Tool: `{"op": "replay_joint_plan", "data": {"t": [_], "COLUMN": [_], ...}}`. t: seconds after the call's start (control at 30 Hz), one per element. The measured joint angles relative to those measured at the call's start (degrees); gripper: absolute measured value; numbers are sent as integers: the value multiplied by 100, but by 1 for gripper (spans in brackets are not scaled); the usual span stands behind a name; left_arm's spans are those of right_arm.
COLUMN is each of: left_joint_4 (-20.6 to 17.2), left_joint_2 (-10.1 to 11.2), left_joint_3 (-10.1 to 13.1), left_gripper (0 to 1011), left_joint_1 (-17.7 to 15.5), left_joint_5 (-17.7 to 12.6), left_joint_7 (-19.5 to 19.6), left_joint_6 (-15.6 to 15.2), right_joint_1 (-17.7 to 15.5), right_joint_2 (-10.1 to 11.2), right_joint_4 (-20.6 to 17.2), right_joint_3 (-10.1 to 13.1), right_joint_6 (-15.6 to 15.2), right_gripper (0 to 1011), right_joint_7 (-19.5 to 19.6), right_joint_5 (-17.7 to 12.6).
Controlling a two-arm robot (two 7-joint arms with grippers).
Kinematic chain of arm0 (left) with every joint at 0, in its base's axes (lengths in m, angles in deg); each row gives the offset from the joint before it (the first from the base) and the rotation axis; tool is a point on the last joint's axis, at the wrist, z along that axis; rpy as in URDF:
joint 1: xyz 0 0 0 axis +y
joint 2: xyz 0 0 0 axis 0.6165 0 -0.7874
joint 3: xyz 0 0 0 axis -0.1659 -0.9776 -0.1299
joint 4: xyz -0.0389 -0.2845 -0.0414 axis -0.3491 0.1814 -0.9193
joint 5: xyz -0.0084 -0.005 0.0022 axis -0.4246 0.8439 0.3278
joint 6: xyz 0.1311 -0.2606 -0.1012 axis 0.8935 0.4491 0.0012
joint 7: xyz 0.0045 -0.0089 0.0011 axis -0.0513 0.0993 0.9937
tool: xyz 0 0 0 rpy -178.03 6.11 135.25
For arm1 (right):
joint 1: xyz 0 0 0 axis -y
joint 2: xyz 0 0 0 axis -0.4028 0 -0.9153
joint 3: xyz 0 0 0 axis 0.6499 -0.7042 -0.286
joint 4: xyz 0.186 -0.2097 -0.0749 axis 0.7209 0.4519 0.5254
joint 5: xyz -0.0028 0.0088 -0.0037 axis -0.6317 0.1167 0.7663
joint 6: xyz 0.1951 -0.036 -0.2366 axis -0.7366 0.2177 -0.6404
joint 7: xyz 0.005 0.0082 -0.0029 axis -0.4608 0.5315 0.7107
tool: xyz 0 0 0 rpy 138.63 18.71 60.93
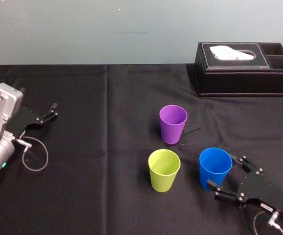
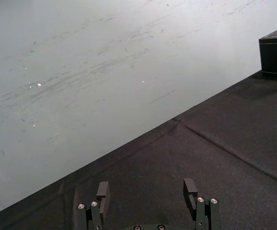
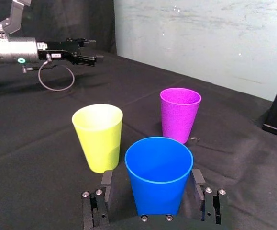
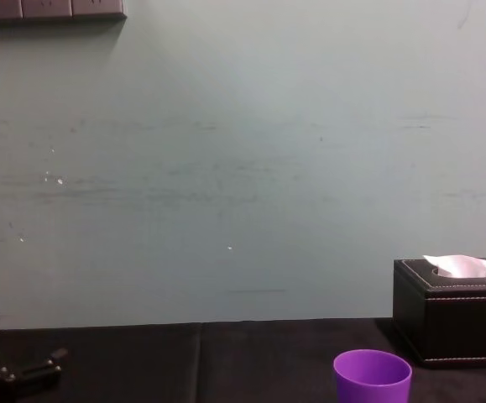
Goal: Stack the three plastic cups sequentially using one hand.
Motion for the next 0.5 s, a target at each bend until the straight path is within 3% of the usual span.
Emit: {"op": "replay_joint_plan", "data": {"t": [0.5], "left_joint_4": [0], "left_joint_2": [0], "left_joint_3": [0], "left_gripper": [1011], "left_joint_1": [0], "left_joint_5": [0], "left_joint_7": [0], "left_joint_6": [0], "right_joint_1": [379], "right_joint_2": [-307], "right_joint_4": [208], "right_joint_3": [-89], "right_joint_6": [-258], "right_gripper": [1002], "right_joint_7": [-69], "right_joint_5": [157]}}
